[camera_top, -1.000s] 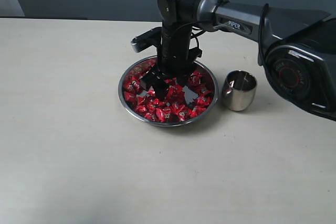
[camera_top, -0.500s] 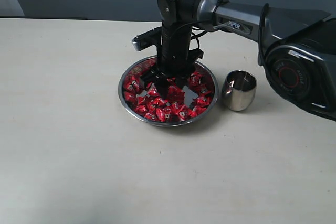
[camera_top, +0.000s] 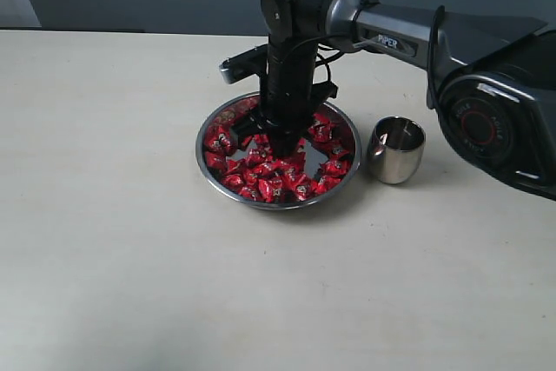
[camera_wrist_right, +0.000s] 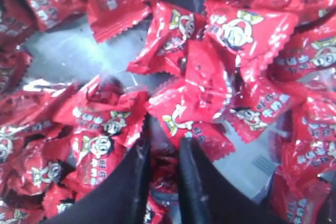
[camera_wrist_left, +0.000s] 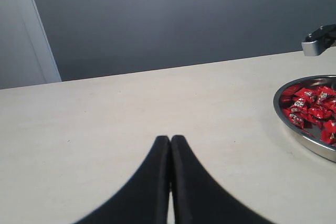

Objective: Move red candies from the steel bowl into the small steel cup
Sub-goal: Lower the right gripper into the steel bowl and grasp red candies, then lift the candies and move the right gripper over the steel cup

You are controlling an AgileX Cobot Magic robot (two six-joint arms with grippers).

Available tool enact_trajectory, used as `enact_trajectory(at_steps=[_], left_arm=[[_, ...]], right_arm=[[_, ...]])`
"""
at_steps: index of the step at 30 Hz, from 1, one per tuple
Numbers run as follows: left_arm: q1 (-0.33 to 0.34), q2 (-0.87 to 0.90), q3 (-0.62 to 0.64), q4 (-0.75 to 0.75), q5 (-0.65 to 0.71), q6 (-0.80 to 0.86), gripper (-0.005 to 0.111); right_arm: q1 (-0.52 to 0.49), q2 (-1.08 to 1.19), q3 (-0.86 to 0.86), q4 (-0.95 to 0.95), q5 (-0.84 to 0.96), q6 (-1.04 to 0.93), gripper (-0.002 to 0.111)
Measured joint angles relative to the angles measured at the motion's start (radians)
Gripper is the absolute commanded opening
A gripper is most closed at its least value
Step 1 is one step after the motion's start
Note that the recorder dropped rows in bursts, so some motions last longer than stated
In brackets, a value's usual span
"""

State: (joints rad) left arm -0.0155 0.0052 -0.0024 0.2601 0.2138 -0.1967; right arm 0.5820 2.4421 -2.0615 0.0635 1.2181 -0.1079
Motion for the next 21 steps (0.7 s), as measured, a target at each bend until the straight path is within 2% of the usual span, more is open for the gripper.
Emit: enact_trajectory(at_steps=[3,16,21], left_arm=[[0.000,0.000,0.000,0.000,0.000,0.000,0.000],[0.000,0.000,0.000,0.000,0.000,0.000,0.000],[0.000,0.000,0.000,0.000,0.000,0.000,0.000]], right_arm=[[0.000,0.000,0.000,0.000,0.000,0.002,0.000],[-0.004,-0.172,0.002,-0.069,0.000,0.004,0.000],[-0.045,-0.242,0.002,-0.073,0.002,0.023,0.000]])
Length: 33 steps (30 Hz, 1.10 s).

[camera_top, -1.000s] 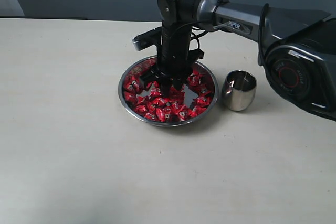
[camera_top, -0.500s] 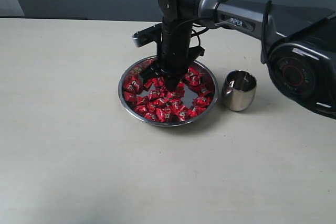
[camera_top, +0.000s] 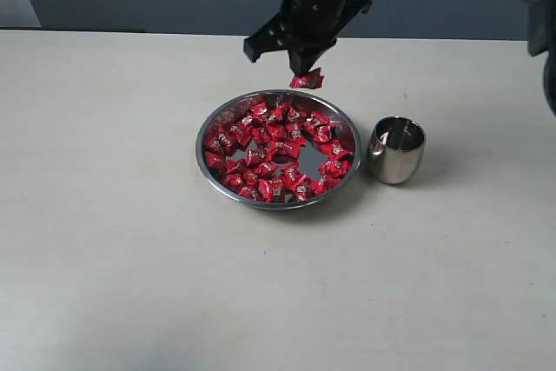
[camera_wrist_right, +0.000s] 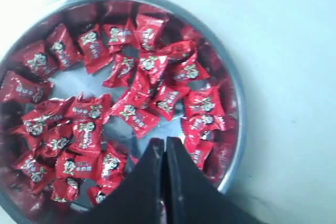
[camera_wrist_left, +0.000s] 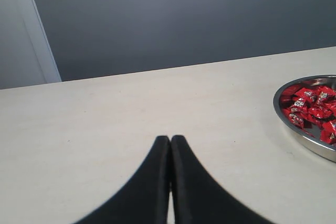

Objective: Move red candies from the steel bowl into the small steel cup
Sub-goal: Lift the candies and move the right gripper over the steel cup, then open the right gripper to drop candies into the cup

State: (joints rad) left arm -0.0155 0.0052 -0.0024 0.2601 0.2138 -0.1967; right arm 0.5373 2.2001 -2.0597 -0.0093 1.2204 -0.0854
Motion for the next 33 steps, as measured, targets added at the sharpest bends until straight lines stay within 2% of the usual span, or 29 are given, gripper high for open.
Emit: enact_trajectory(at_steps=[6,12,18,33], left_arm=[[0.000,0.000,0.000,0.000,0.000,0.000,0.000],[0.000,0.000,0.000,0.000,0.000,0.000,0.000],[0.000,0.000,0.000,0.000,0.000,0.000,0.000],[0.000,0.000,0.000,0.000,0.000,0.000,0.000]], right_arm=[[-0.118,-0.105,0.011,0.002,0.000,0.033,0.000],[-0.237,-0.228,0.271,0.009,0.001,0.036,0.000],[-0.253,-0.230,0.460,0.022,0.006,0.002,0.000],[-0.253,-0.230,0.481,0.024,-0.125,-0.004,0.000]])
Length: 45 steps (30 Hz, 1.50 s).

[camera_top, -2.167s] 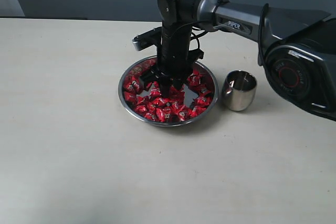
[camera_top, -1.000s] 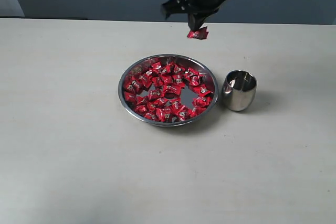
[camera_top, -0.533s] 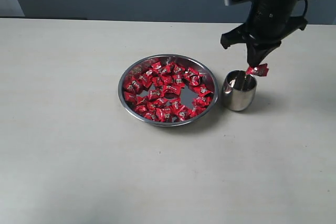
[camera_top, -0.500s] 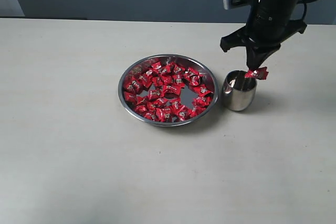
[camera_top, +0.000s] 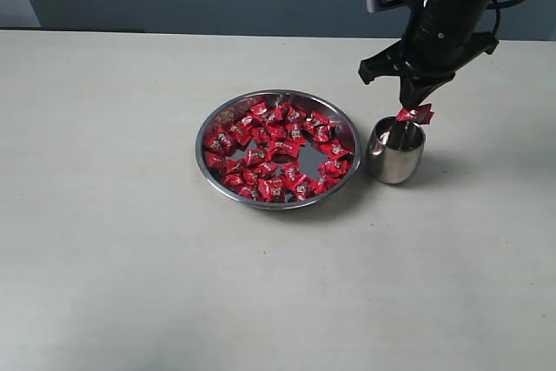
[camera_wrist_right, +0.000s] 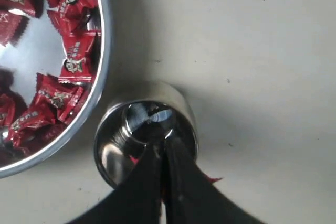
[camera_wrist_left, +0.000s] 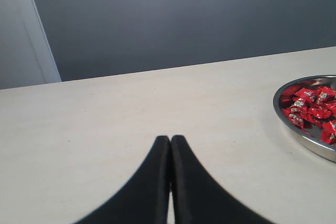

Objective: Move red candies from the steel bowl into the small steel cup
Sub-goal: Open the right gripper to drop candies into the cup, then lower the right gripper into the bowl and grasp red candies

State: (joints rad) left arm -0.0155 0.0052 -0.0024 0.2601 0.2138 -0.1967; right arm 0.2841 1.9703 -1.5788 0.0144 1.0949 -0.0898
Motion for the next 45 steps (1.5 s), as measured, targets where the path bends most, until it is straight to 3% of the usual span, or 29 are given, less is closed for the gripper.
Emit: enact_trajectory(at_steps=[3,10,21,27,28,29,31,33,45], left_arm=[[0.000,0.000,0.000,0.000,0.000,0.000,0.000],[0.000,0.000,0.000,0.000,0.000,0.000,0.000],[0.000,0.000,0.000,0.000,0.000,0.000,0.000],[0.000,0.000,0.000,0.000,0.000,0.000,0.000],[0.000,0.000,0.000,0.000,0.000,0.000,0.000],[0.000,0.000,0.000,0.000,0.000,0.000,0.000],[0.000,0.000,0.000,0.000,0.000,0.000,0.000],[0.000,0.000,0.000,0.000,0.000,0.000,0.000],[0.000,0.000,0.000,0.000,0.000,0.000,0.000]], right_arm=[[0.000,0.000,0.000,0.000,-0.005,0.000,0.002],[0.000,0.000,0.000,0.067,-0.009,-0.069,0.025],[0.009,0.000,0.000,0.191,-0.017,-0.128,0.026],[0.129,0.004,0.000,0.269,-0.134,-0.254,0.027],[0.151,0.013,0.000,0.274,-0.154,-0.267,0.029],[0.169,0.022,0.000,0.276,-0.167,-0.274,0.042],[0.208,0.068,0.000,0.277,-0.196,-0.301,0.055],[0.226,0.104,0.000,0.277,-0.204,-0.312,0.060],[0.263,0.219,0.000,0.305,-0.182,-0.322,0.055]])
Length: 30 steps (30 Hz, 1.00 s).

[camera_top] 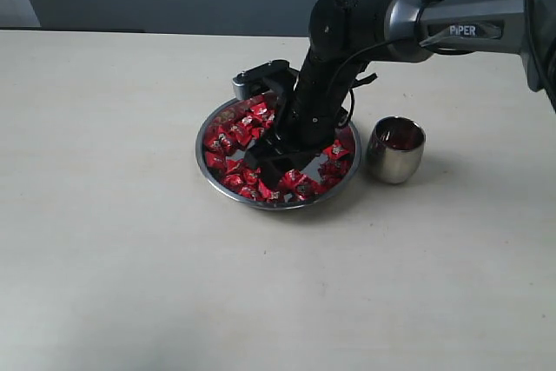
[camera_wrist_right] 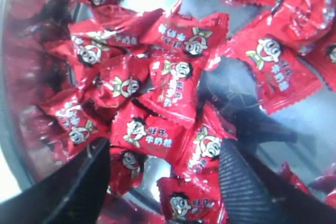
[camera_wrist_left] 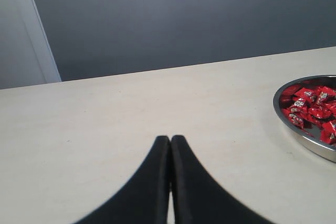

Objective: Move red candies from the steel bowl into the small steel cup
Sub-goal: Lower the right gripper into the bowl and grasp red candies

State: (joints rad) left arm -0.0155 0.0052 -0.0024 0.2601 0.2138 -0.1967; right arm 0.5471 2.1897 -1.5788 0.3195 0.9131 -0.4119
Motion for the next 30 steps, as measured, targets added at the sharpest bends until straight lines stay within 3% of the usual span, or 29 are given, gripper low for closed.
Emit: enact_trajectory(at_steps=[30], left_arm=[[0.000,0.000,0.000,0.000,0.000,0.000,0.000]], right_arm=[[0.001,0.002,0.000,0.055,0.028,0.002,0.051]])
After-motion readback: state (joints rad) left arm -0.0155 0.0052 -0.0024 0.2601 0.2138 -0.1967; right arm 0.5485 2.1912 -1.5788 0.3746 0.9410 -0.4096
